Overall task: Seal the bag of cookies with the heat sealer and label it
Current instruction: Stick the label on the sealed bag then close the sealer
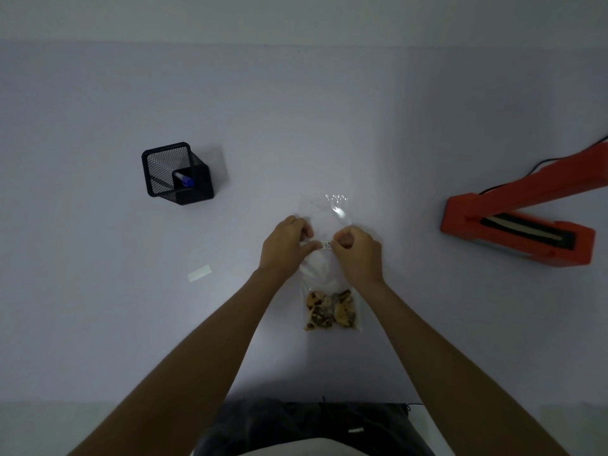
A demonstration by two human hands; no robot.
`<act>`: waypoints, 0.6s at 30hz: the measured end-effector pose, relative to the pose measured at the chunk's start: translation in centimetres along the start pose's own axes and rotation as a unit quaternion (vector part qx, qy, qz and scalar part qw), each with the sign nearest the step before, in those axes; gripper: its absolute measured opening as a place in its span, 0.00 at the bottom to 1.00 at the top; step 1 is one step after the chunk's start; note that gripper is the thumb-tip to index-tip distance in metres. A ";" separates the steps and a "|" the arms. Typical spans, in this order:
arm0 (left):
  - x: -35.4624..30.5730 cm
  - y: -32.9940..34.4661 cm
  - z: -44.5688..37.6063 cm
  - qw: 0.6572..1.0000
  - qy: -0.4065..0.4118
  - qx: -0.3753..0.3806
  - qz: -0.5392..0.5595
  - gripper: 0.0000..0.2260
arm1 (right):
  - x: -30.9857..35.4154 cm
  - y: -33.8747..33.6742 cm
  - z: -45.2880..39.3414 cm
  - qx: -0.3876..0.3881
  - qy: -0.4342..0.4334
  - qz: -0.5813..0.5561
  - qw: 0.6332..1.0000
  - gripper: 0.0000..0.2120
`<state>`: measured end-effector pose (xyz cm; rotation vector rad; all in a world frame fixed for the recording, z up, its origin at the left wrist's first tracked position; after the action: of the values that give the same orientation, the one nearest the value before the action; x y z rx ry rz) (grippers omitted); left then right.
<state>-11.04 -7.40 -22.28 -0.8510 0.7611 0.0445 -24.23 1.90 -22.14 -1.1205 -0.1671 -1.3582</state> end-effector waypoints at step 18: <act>0.2 0.0 -0.8 0.998 -0.037 0.037 0.038 0.11 | -1.8 -1.7 -1.9 0.044 0.082 0.027 0.995 0.12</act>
<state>-11.42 -8.00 -22.73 -0.7459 0.7214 0.1143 -27.08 2.12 -23.40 -0.9294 -0.0769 -1.3743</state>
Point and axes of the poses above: each hand's wrist, its own z-axis away from the middle knuckle, its own y-axis out of the palm, x = y × z, the point moved 8 cm from there along -z, towards the middle knuckle, and after that the axes turned 6 degrees about x, right-handed, at the moved point
